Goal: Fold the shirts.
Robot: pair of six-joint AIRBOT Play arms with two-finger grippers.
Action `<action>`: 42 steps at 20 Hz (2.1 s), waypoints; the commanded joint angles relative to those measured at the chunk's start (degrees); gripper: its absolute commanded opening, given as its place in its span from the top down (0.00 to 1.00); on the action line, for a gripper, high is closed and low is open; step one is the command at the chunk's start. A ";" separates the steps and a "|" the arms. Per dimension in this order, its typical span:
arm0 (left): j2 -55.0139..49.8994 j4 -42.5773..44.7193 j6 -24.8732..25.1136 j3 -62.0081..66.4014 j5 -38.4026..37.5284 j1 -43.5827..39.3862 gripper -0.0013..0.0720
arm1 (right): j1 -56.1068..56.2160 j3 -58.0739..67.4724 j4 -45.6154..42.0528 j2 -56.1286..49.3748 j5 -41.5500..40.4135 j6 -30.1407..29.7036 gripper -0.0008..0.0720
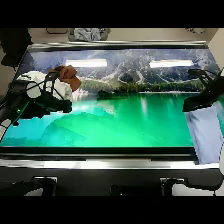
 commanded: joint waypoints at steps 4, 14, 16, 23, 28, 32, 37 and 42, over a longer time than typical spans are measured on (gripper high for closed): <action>0.04 0.00 0.00 -0.02 0.00 -0.04 0.25 | -0.02 0.00 0.00 0.00 0.02 0.00 0.16; 0.04 0.00 0.00 -0.02 0.00 -0.04 0.25 | -0.02 0.00 0.00 0.00 0.02 0.00 0.16; 0.04 0.00 0.00 -0.02 0.00 -0.04 0.25 | -0.04 0.00 0.00 0.00 0.02 0.00 0.16; -1.11 -0.02 0.00 -0.07 3.23 -0.04 0.25 | -0.04 0.00 -0.13 -0.02 -11.21 3.21 0.16; -1.77 -1.51 -2.03 -0.07 4.74 -0.09 0.25 | -0.02 0.00 -0.15 -0.02 -27.17 3.15 0.16; -1.86 -1.84 -1.97 0.70 12.07 1.20 0.00 | -0.02 0.07 0.07 0.04 -38.12 3.21 0.16; -7.98 -1.86 -2.25 13.79 10.19 12.96 0.00 | -0.02 0.00 1.03 -0.33 -29.73 2.75 0.03; -19.28 -2.80 -9.81 24.26 -1.05 23.56 0.00 | -0.02 -0.04 6.88 -1.14 -23.50 1.51 0.03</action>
